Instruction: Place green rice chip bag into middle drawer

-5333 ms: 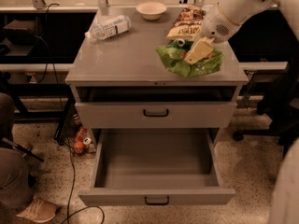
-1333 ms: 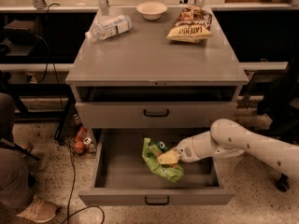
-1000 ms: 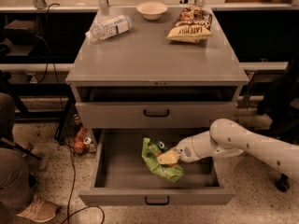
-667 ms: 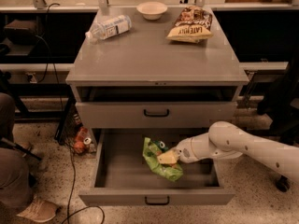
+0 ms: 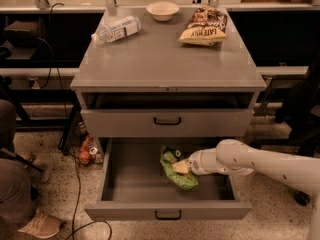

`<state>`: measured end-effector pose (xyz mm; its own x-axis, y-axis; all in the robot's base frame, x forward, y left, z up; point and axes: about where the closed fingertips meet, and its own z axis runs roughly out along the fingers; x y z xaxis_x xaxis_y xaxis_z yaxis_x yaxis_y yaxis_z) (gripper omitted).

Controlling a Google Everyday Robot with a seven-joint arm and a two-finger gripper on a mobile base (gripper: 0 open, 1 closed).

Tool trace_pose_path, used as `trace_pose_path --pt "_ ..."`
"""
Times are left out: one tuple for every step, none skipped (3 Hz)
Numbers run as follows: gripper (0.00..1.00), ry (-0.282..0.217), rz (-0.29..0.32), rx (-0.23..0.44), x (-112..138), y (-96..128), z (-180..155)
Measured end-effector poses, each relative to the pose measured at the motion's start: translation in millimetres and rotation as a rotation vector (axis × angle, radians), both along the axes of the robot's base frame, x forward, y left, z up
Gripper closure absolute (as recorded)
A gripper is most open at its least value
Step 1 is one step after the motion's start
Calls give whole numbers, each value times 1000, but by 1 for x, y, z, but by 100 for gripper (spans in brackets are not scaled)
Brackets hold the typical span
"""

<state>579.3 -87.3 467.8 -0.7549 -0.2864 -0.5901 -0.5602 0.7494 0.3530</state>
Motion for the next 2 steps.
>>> trace_pose_path --pt "85 -29 -78 -8 20 -10 -17" --pt "62 -37 -118 13 33 -16 -27"
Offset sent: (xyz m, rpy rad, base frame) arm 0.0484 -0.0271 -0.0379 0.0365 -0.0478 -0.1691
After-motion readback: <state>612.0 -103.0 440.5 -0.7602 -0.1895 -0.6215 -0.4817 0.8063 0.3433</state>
